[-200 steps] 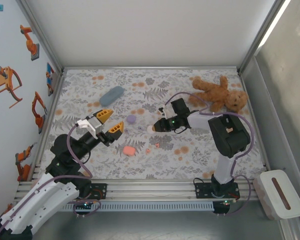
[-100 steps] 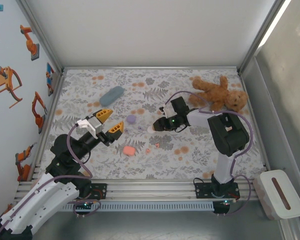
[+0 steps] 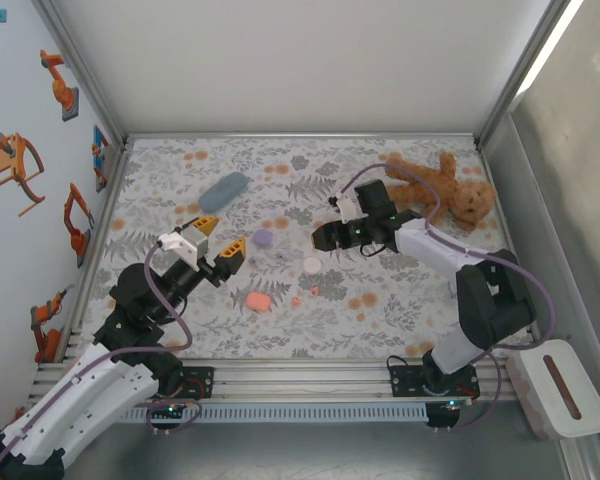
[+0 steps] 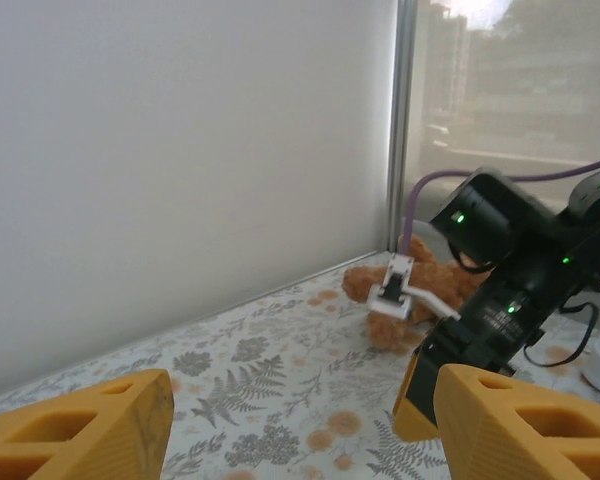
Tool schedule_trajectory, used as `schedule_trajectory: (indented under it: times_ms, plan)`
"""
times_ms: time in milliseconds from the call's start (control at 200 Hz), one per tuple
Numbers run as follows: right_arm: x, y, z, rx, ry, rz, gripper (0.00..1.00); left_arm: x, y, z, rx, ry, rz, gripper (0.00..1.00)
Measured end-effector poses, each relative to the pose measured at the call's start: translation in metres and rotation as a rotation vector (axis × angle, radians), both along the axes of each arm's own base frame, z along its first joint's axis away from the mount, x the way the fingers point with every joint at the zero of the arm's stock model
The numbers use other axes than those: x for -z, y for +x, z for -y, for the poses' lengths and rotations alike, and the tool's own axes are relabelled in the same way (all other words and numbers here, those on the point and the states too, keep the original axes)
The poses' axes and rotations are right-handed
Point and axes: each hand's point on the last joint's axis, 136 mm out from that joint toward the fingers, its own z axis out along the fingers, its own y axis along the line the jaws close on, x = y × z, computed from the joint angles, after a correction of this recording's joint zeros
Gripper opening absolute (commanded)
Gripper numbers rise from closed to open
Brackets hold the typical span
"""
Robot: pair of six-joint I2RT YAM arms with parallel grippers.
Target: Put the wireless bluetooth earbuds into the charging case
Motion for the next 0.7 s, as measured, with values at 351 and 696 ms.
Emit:
schedule_trajectory:
  times_ms: [351, 696]
  plan:
    - [-0.066, -0.028, -0.005, -0.039, -0.019, 0.253, 0.82, 0.054, 0.045, -0.045, -0.318, 0.025, -0.244, 0.77]
    - [-0.061, -0.084, -0.037, -0.238, -0.121, 0.441, 0.91, 0.081, 0.068, -0.11, -0.535, -0.111, -0.51, 0.82]
